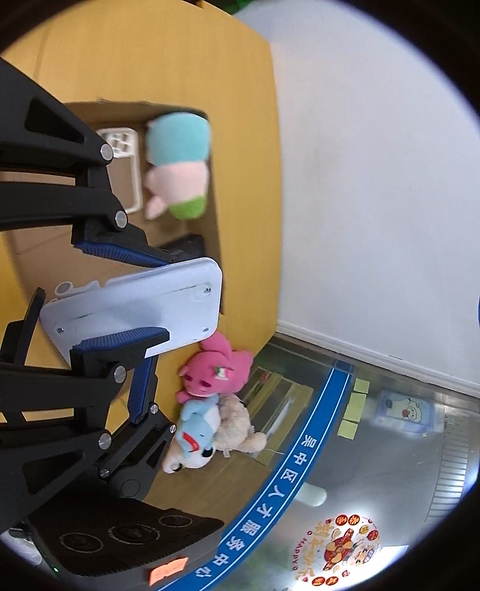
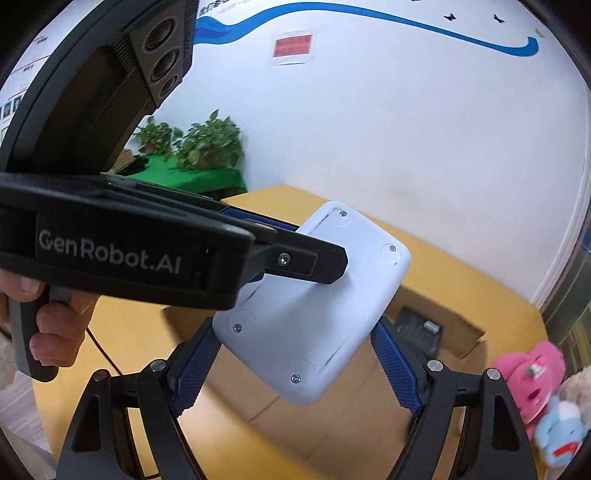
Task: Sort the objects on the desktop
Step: 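Lift the white device into the box beside the black box and release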
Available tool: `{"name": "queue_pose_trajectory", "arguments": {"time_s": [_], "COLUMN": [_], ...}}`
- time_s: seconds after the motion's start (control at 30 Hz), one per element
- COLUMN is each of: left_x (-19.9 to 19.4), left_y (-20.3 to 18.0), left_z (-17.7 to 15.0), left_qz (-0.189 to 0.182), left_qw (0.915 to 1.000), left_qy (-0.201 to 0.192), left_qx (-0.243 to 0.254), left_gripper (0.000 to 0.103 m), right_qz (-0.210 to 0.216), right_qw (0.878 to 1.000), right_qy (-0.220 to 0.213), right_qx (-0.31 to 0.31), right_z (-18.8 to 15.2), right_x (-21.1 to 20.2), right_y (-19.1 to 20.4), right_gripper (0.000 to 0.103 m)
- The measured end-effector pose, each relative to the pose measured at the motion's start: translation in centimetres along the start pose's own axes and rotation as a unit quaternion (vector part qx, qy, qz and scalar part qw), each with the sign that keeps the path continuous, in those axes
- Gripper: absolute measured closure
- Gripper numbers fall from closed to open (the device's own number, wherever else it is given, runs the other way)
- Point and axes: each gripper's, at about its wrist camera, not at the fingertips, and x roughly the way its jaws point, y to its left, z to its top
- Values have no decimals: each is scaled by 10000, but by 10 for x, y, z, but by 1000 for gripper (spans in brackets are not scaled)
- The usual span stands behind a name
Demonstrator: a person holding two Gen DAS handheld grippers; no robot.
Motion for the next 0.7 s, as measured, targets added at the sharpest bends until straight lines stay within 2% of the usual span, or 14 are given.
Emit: {"name": "queue_pose_trajectory", "arguments": {"time_s": [0.1, 0.2, 0.33, 0.4, 0.5, 0.6, 0.7], "left_x": [29, 73, 128, 151, 192, 219, 242], "left_y": [5, 18, 34, 42, 62, 73, 79], "left_z": [16, 24, 14, 7, -11, -25, -35], "left_qz": [-49, -184, -322, -393, -542, -532, -454], "left_qw": [9999, 9982, 9934, 9893, 9786, 9714, 9659], "left_qy": [145, 480, 923, 1164, 1605, 1904, 2115], "left_qx": [-15, -321, -608, -782, -1167, -1316, -1423], "left_gripper": [71, 71, 71, 71, 73, 73, 73], "right_qz": [65, 98, 177, 283, 499, 672, 818], "right_qw": [9997, 9979, 9925, 9881, 9798, 9698, 9596], "right_qy": [217, 616, 1147, 1413, 1756, 2101, 2409], "right_qx": [68, 163, 389, 545, 816, 1039, 1206], "right_z": [14, 18, 8, -5, -26, -61, -77], "right_x": [14, 39, 79, 101, 134, 146, 170], "right_y": [-34, -64, -98, -113, -135, -138, -147], "right_gripper": [21, 21, 21, 21, 21, 21, 21]}}
